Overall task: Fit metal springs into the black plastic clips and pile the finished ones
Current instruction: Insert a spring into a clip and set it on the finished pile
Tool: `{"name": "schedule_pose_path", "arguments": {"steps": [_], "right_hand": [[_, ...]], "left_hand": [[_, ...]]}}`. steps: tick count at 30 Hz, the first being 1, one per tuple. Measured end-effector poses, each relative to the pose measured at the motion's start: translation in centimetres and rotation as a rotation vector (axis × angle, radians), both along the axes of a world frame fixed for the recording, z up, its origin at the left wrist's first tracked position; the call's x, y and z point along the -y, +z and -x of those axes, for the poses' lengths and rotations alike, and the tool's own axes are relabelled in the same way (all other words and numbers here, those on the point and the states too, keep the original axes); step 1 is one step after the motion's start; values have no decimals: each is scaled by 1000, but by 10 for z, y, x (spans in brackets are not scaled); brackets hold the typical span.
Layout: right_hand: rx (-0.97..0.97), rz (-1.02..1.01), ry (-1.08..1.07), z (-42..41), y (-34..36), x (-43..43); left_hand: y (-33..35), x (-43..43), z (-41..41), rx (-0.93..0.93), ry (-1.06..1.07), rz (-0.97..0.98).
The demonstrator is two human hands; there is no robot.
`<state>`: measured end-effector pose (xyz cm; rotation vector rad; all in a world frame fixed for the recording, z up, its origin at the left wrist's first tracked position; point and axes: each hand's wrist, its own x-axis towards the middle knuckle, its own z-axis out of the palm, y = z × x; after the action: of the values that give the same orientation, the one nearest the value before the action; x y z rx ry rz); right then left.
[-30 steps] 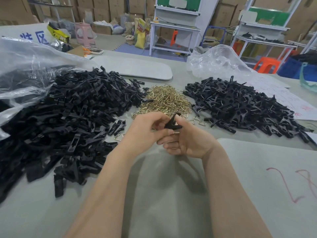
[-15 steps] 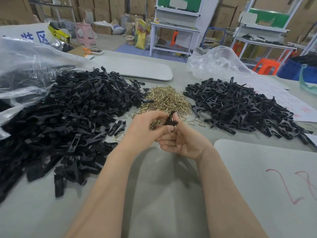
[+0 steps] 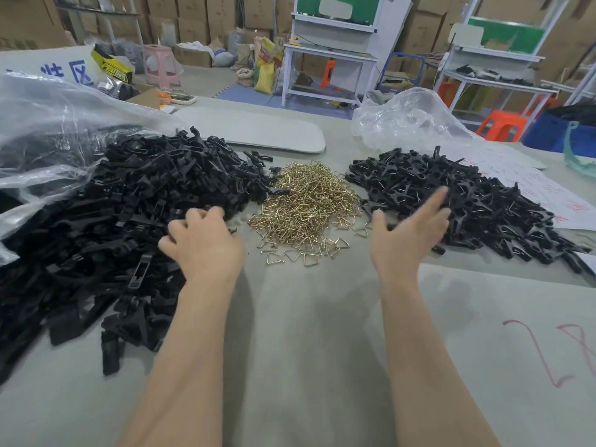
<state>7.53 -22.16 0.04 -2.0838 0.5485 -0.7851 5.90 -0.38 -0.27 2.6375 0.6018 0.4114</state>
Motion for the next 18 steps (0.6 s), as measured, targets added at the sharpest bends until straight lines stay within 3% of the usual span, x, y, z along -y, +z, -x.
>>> {"name": "schedule_pose_path", "arguments": {"steps": [2,4,6,8,11,14,18], "right_hand": [[15,141,159,2,0,-22],[32,214,466,7,-2,-46],[-14,304,673,16,-9,-65],[-23,318,743,19,-13,-76],[-27,45,762,18,-9,-78],[-13,-378,774,16,-1,-74],[13,-407,635,13,-2,-67]], "left_hand": [[-4,0,-2,-133,-9,-6],[-7,-1,-4,-188,-20,-15],[-9,-2,-5,-165,-26,-15],[-7,0,-4,-60,-62,-19],[1,11,-2,221,-231,141],[4,29,0,337,-457,322],[4,44,1,325,-586,374]]}}
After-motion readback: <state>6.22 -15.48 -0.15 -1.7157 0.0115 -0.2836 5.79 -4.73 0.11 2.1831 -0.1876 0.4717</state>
